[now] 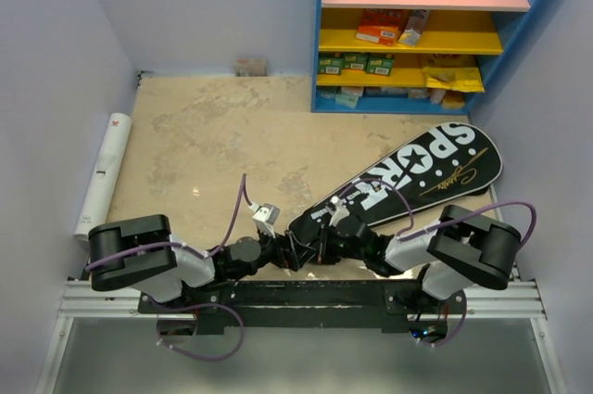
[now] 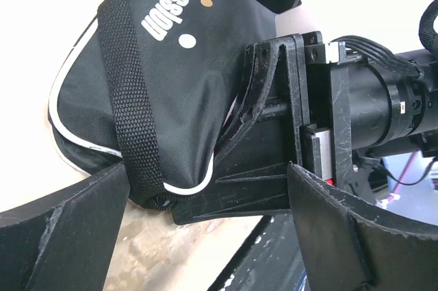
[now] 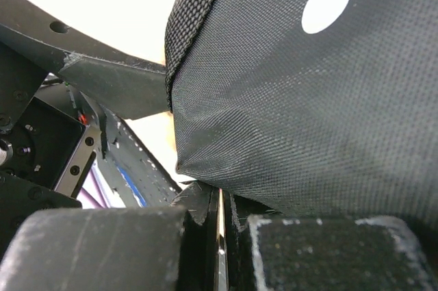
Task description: Pack up the badminton gear
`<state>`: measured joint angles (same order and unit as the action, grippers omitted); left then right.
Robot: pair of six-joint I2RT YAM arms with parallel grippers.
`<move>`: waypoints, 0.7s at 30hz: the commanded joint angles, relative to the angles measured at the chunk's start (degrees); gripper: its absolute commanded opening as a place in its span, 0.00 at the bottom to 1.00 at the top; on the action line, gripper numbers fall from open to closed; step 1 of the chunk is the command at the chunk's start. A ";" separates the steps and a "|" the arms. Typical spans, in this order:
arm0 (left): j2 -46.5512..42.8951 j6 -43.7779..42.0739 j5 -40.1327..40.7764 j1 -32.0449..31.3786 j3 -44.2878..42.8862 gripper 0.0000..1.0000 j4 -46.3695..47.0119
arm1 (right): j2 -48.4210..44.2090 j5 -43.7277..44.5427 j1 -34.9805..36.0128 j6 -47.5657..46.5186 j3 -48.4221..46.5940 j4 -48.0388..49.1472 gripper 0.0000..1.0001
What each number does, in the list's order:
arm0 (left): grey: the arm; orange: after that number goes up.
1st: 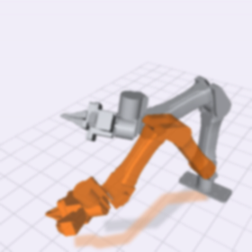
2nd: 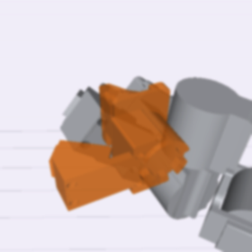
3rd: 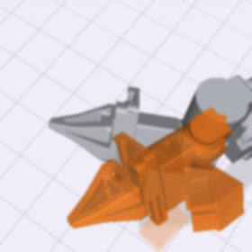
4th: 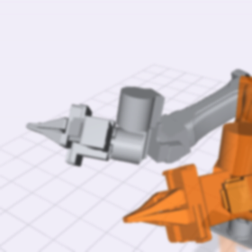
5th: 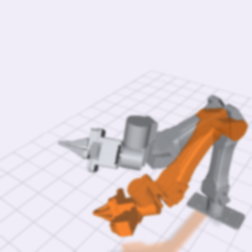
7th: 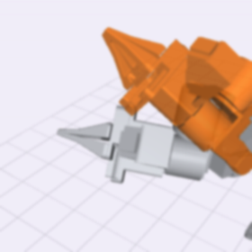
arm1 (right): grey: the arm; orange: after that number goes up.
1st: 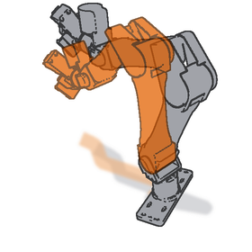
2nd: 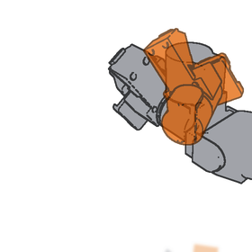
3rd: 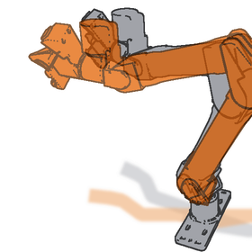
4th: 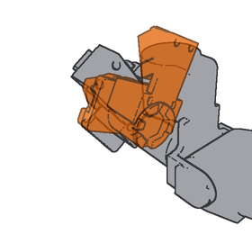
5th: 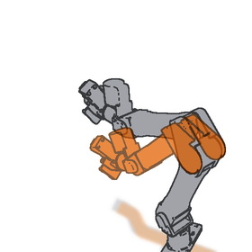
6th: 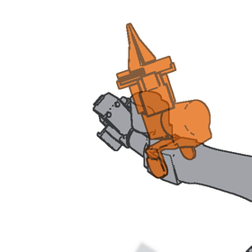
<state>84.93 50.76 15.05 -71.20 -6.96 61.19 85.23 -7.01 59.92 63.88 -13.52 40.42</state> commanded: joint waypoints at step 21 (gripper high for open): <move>-11.97 -3.91 -12.06 -4.91 -6.40 0.98 -14.33 | -18.15 3.75 2.75 -6.22 -8.10 -16.06 0.45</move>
<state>75.24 49.89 14.02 -72.84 -8.93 49.80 74.22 -8.03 62.54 59.02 -14.92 25.02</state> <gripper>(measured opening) 0.977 0.425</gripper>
